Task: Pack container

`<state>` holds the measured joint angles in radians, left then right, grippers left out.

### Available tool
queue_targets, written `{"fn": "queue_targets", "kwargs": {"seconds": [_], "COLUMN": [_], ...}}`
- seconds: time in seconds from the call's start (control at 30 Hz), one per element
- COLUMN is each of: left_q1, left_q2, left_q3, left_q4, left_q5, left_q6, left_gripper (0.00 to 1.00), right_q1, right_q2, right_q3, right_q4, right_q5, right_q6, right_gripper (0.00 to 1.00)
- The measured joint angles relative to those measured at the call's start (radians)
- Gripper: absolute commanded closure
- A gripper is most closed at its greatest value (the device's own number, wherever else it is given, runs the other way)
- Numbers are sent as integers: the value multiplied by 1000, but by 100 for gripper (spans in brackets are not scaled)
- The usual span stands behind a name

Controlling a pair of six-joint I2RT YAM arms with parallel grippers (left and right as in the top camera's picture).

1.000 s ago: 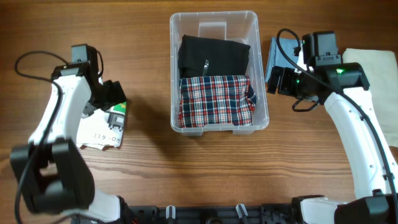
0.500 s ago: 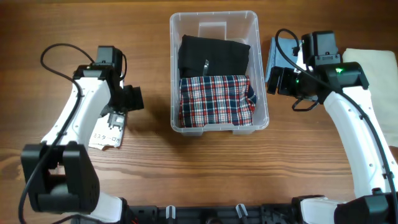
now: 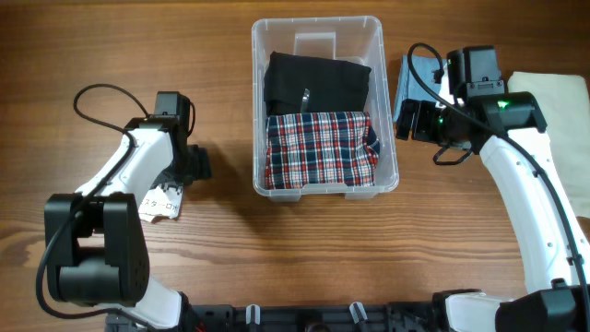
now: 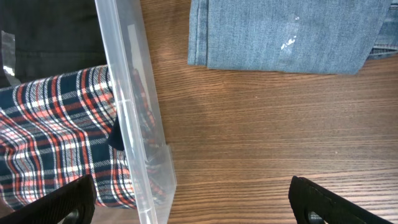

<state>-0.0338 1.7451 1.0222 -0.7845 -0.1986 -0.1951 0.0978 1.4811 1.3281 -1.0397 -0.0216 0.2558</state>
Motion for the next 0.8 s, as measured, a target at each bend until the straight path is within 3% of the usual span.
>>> {"fn": "queue_targets", "kwargs": {"seconds": [0.37, 0.43, 0.47, 0.5, 0.63, 0.73, 0.8], "left_q1": [0, 0, -1, -2, 1, 1, 1], "left_q2": [0, 0, 0, 0, 0, 0, -2], "left_q3": [-52, -62, -64, -65, -67, -67, -67], "left_q4": [94, 106, 108, 108, 109, 113, 116], "left_q5": [-23, -37, -43, -51, -80, -85, -92], "left_q6": [9, 16, 21, 24, 34, 32, 35], "left_gripper": [34, 43, 57, 62, 69, 91, 96], "right_q1": [0, 0, 0, 0, 0, 0, 0], "right_q2": [0, 0, 0, 0, 0, 0, 0], "right_q3": [0, 0, 0, 0, 0, 0, 0], "right_q4": [-8, -8, -8, -8, -8, -8, -8], "right_q5": [0, 0, 0, 0, 0, 0, 0], "right_q6": [0, 0, 0, 0, 0, 0, 0], "right_gripper": [0, 0, 0, 0, 0, 0, 0]}}
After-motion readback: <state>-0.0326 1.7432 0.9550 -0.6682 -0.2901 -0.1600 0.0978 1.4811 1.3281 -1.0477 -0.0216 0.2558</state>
